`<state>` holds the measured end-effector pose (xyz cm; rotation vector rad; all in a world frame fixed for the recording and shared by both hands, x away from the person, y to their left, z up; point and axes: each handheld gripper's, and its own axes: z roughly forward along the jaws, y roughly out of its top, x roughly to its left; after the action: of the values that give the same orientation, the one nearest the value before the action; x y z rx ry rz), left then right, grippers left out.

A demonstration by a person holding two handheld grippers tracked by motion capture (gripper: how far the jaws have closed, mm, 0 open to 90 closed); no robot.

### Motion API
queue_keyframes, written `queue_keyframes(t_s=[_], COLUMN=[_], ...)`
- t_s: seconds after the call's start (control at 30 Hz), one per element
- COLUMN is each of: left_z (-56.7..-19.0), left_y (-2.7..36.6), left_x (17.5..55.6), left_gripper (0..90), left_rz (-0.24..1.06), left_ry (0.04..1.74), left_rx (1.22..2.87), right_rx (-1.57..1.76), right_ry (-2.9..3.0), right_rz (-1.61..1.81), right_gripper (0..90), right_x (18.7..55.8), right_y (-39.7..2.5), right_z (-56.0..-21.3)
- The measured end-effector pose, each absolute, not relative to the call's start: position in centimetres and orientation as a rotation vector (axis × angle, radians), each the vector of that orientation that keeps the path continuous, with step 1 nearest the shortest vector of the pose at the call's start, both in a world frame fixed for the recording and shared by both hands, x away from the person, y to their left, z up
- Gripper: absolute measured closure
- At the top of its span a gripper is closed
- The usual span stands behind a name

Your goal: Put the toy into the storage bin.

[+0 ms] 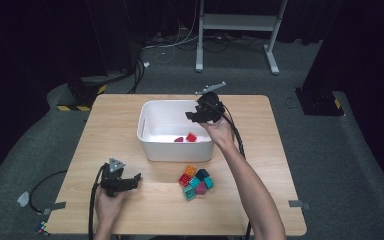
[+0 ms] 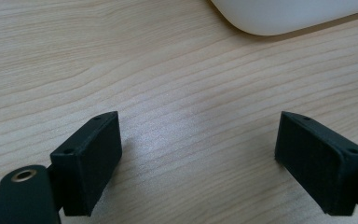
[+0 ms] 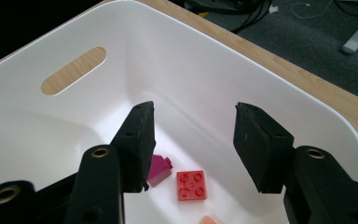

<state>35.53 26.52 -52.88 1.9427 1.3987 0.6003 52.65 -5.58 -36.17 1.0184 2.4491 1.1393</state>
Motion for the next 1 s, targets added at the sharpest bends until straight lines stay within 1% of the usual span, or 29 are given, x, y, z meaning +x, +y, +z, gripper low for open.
queue_keyframes(t_s=[0.4, 1.0], left_z=[-52.9, -52.8], left_y=[26.5, 26.6], left_x=[35.5, 35.5], left_gripper=[14.7, 14.7], left_rz=[0.601, 0.601], left_ry=[1.398, 1.396], left_rx=[1.947, 1.952], right_rx=[0.972, 0.957], right_ry=[2.377, 2.325], right_rz=[1.237, 1.328], right_gripper=[45.3, 45.5], right_x=[50.9, 49.0], right_y=[-7.7, -10.4], right_z=[-35.3, -34.9])
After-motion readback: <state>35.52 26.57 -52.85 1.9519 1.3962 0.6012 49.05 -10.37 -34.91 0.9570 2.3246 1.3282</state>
